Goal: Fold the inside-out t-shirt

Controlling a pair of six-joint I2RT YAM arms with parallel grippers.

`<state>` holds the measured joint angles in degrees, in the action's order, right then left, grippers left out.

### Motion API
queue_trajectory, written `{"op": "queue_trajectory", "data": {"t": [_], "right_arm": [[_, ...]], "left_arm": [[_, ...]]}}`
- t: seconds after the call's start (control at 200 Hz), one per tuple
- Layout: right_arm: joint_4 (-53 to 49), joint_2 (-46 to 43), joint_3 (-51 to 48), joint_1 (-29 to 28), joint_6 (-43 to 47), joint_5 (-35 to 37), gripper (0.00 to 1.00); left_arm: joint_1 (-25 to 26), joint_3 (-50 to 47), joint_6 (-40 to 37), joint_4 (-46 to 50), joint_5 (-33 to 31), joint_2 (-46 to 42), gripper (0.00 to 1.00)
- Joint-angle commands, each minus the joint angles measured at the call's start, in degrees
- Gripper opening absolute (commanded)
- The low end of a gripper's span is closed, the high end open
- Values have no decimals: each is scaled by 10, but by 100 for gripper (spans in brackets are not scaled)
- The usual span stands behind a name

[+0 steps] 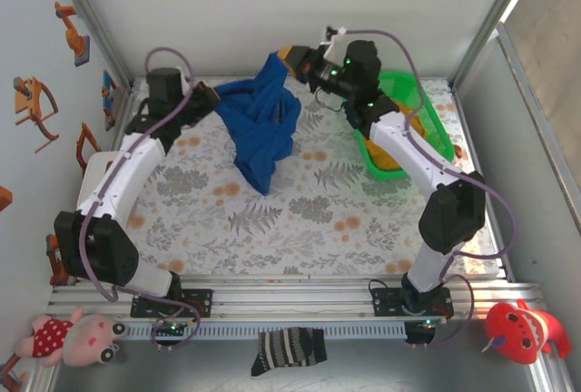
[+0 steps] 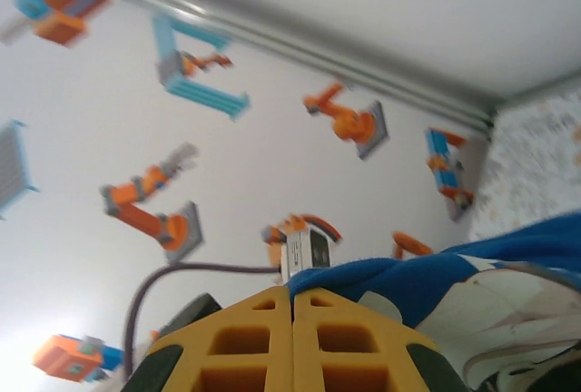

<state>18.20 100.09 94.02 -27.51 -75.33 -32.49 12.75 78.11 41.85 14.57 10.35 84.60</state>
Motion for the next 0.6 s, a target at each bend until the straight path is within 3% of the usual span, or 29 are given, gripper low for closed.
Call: {"op": "queue_trajectory", "data": {"t": [0.0, 0.11, 0.205, 0.31, 0.411, 0.596], "right_arm": [[154, -21, 21, 31, -79, -27, 0], [147, -37, -49, 28, -42, -33, 0], [165, -51, -158, 28, -6, -19, 0], [162, -56, -279, 29, 47, 16, 0], [176, -43, -348, 31, 73, 31, 0], [185, -27, -395, 37, 81, 52, 0]], "left_arm": [[-33, 55, -9, -9, 71, -29, 0], [-40, 56, 17, -55, 133, -56, 0], [-40, -9, 47, -118, 162, -86, 0], [-42, -91, 32, -92, 133, -111, 0], [-60, -186, -6, -53, 66, -120, 0], [-169, -304, 9, -50, 74, -72, 0]]}}
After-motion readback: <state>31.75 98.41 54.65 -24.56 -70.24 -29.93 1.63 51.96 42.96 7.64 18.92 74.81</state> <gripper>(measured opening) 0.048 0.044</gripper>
